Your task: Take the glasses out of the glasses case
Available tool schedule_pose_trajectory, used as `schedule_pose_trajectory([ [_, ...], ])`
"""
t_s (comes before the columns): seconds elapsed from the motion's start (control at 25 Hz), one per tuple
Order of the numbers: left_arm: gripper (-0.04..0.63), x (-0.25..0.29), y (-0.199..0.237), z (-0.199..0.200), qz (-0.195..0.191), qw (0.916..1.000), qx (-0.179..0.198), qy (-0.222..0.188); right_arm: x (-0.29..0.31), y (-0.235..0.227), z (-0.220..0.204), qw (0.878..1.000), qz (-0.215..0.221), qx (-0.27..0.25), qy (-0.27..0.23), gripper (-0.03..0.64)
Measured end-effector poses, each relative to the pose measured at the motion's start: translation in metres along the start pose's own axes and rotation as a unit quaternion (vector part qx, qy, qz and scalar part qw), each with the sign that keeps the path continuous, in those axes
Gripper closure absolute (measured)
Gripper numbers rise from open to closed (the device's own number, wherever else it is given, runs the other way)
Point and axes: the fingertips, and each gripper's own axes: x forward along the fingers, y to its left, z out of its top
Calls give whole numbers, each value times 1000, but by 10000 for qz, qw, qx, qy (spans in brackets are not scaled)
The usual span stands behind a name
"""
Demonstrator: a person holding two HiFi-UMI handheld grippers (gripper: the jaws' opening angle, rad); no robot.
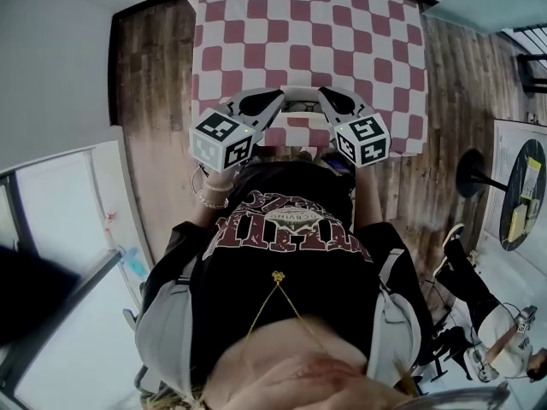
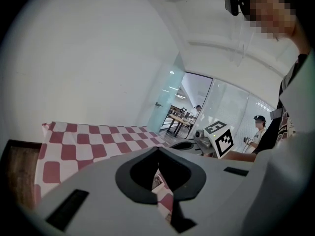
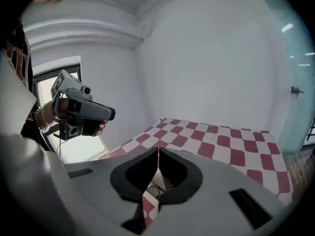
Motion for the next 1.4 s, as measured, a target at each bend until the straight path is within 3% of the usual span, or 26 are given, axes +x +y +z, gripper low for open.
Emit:
schedule_pose_trajectory([
  [0.48, 588, -2, 3, -16, 20, 9997, -207, 95, 21, -5, -42, 9986, 31, 193, 492, 594],
  [1.0, 588, -10, 14, -29, 122, 9986, -509, 14, 48, -5, -58, 9950, 220, 279, 932, 594],
  [1.4, 588, -5, 21, -37, 68, 9977, -669, 57, 60, -4, -90, 9880, 285, -74, 1517, 594],
])
